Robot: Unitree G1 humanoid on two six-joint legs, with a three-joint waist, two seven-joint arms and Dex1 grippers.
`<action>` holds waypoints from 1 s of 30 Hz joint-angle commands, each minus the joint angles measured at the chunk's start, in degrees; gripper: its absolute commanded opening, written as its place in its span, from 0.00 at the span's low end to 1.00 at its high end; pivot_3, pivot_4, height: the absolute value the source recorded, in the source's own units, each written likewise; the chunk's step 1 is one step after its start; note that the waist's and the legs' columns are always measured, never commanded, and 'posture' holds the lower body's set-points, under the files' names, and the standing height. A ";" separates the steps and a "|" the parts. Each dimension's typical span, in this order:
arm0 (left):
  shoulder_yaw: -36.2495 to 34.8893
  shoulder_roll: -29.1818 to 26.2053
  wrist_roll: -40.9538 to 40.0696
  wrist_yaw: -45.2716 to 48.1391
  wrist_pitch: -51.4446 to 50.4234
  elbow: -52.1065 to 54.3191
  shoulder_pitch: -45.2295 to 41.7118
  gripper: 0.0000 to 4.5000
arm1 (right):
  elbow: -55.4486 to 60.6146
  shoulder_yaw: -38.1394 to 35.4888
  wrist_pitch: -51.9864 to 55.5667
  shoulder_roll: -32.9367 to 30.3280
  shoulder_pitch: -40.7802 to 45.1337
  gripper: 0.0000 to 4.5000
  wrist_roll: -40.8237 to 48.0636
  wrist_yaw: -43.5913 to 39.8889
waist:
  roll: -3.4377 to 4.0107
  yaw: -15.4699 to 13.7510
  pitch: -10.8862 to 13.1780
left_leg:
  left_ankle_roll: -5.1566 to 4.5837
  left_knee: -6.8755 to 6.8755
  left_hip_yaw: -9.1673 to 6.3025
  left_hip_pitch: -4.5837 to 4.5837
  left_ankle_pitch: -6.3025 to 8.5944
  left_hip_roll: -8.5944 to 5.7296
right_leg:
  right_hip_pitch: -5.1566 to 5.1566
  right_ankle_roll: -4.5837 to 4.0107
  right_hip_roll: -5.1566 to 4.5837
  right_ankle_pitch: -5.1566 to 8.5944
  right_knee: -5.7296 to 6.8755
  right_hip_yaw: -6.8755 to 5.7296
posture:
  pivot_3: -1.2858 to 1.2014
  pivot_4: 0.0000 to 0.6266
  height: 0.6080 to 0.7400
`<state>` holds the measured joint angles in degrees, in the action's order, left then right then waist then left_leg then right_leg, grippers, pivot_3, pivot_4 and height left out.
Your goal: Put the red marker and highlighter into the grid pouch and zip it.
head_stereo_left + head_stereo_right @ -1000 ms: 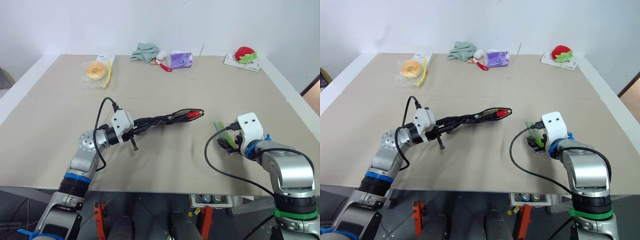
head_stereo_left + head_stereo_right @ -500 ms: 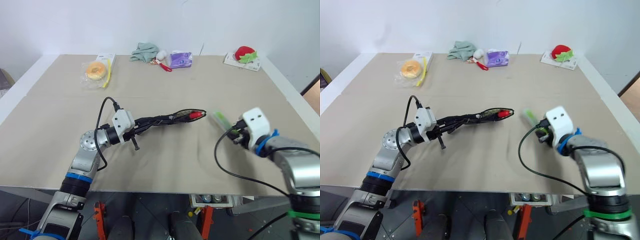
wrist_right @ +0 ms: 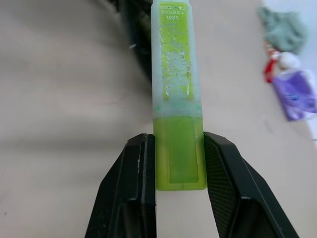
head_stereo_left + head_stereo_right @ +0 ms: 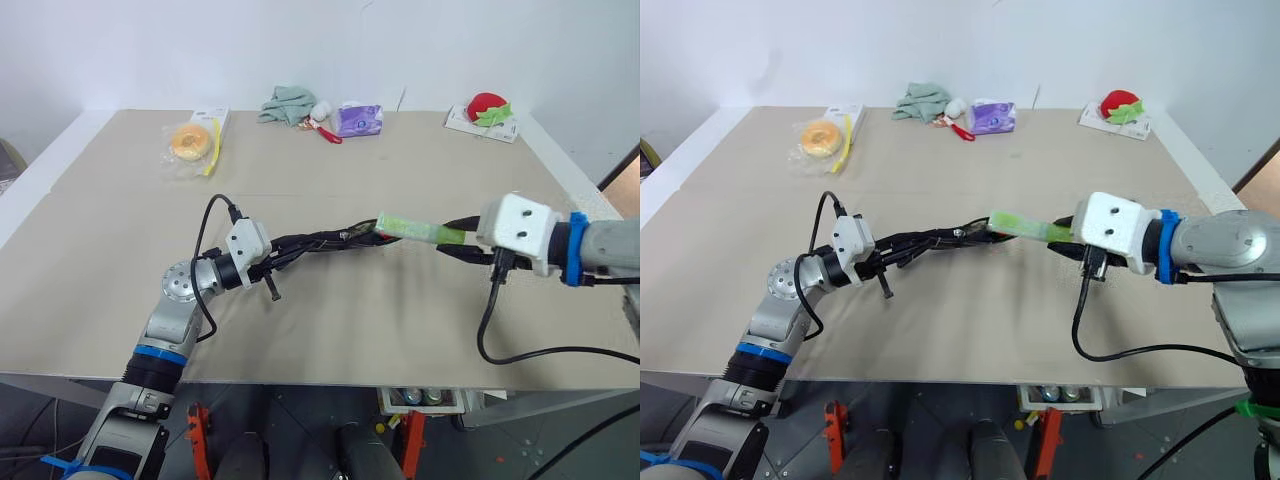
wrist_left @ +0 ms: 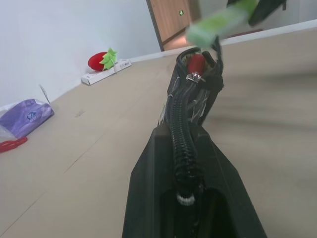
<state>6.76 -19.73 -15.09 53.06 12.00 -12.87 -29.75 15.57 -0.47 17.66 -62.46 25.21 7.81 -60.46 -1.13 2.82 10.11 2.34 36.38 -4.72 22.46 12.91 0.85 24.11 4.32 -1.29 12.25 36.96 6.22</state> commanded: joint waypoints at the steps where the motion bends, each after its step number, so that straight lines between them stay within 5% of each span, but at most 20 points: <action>1: -0.83 -0.18 -0.13 0.05 0.38 1.69 -1.01 0.00 | -2.11 2.26 -3.19 -0.37 3.14 0.22 -3.75 -0.35 | 0.00 -0.02 0.00 | 0.00 0.00 0.00 0.01 0.00 0.00 | 0.02 0.00 0.00 0.00 0.00 0.00 | 0.52 0.24 0.99; 16: -0.35 0.42 -0.15 0.34 -0.15 2.27 -0.86 0.00 | -9.68 16.62 -10.54 10.58 20.33 0.22 -15.00 -2.80 | 0.00 0.06 0.00 | 0.01 -0.05 0.00 0.04 0.00 0.00 | 0.08 -0.02 -0.01 -0.01 0.00 -0.01 | 0.52 0.24 0.99; 29: -0.27 0.74 0.12 0.12 -0.57 2.79 -0.62 0.00 | -11.10 19.81 -14.99 17.38 23.75 0.22 -19.70 -3.85 | 0.01 -0.05 0.01 | 0.01 -0.06 -0.06 0.04 0.00 0.02 | 0.10 -0.07 -0.01 -0.03 0.02 -0.08 | 0.52 0.24 0.99; 30: -0.30 0.71 0.16 0.09 -0.56 2.76 -0.58 0.00 | -10.92 19.07 -14.28 17.46 23.54 0.33 -19.12 -3.96 | 0.01 -0.05 0.01 | 0.01 -0.06 -0.06 0.04 0.00 0.02 | 0.09 -0.07 -0.01 -0.03 0.02 -0.08 | 0.52 0.24 0.99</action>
<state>6.82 -19.20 -14.62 53.10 10.93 -12.62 -29.77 2.81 20.33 3.42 -45.59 47.65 -12.99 -63.96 -1.12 2.77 10.11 2.35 36.32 -4.77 22.50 12.91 0.87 24.20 4.25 -1.30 12.22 36.98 6.14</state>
